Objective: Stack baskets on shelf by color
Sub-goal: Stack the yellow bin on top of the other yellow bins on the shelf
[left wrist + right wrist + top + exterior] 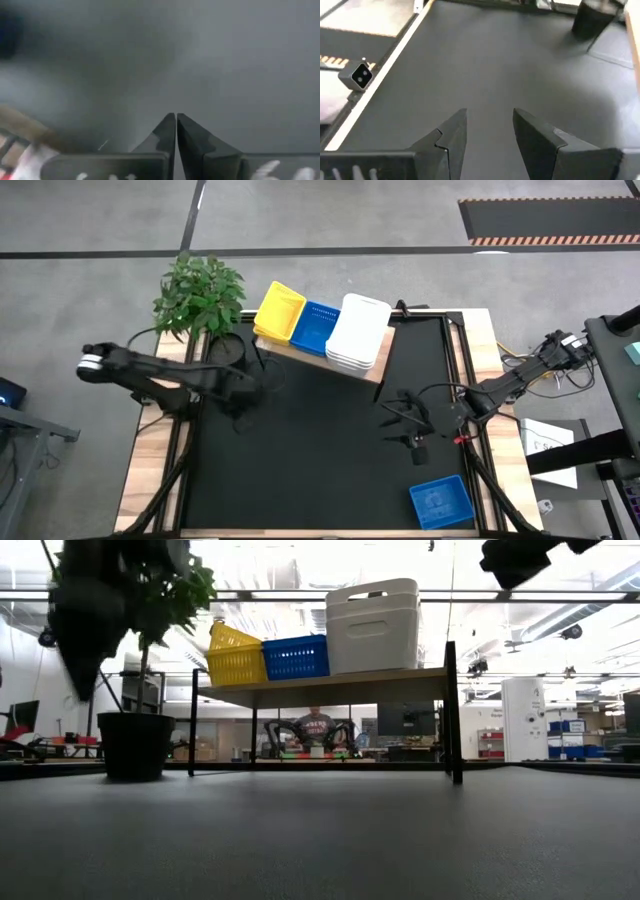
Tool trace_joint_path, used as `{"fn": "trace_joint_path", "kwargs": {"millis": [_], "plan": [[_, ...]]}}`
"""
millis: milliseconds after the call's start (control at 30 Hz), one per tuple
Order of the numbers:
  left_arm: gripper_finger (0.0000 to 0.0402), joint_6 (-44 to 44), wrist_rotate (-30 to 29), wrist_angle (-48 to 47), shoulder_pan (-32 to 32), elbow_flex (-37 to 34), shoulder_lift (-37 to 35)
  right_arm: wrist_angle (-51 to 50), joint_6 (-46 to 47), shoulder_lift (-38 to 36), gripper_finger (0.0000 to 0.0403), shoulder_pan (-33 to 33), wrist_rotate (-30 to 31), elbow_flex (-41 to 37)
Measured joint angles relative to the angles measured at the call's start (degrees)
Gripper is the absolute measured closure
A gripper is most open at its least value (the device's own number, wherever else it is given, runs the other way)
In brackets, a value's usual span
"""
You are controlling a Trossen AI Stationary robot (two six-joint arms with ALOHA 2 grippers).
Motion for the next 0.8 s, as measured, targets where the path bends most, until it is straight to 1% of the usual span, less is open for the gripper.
{"fn": "trace_joint_path", "kwargs": {"millis": [67,133,167,233,300,367,400,467,500,533,567,633,733,800], "plan": [[0.0401,0.57,-0.84,6.61,-4.75,0.80,-2.97,-0.08,2.95,0.59,0.0250,0.02,-0.01,-0.35],[0.0401,3.45,-4.02,15.01,-9.50,0.81,-5.88,0.44,5.86,1.53,0.0251,0.02,0.01,-0.35],[0.0401,5.76,-6.65,20.42,-11.82,0.50,-7.23,0.99,6.70,1.99,0.0252,0.01,0.03,-0.35],[0.0401,14.52,-13.52,31.58,-16.59,-0.54,-9.60,3.90,6.96,2.98,0.0256,0.00,0.42,-0.35],[0.0401,28.80,-19.97,44.34,-21.33,-2.01,-11.27,7.11,5.99,3.63,0.0261,0.00,0.48,-0.33],[0.0401,47.18,-24.98,58.77,-25.93,-4.11,-12.35,8.36,4.16,4.45,0.0268,-0.10,1.12,0.94],[0.0401,56.38,-26.67,66.53,-27.86,-5.45,-12.68,9.25,3.09,4.92,0.0272,-0.12,2.50,2.02],[0.0401,72.16,-28.04,82.52,-30.61,-8.79,-12.88,9.69,0.24,6.00,0.0281,-0.11,7.09,4.61],[0.0402,78.40,-28.31,90.20,-31.40,-10.62,-12.73,9.68,-1.27,6.71,0.0286,-0.13,9.95,6.25],[0.0401,82.80,-28.48,96.84,-31.89,-12.36,-12.51,9.64,-2.90,7.60,0.0291,-0.16,12.70,7.98],[0.0401,86.28,-28.81,103.28,-32.19,-14.24,-12.28,9.19,-4.61,8.60,0.0298,-0.42,14.66,9.87],[0.0401,91.00,-29.34,114.84,-32.45,-18.04,-11.82,7.71,-7.32,10.84,0.0311,-1.33,15.41,14.37],[0.0401,93.58,-31.52,129.24,-32.48,-23.36,-11.22,3.38,-9.42,14.76,0.0337,-3.70,15.38,22.39],[0.0402,94.42,-32.57,135.59,-32.42,-26.76,-11.13,0.24,-9.73,17.74,0.0355,-6.18,15.40,28.26]]}}
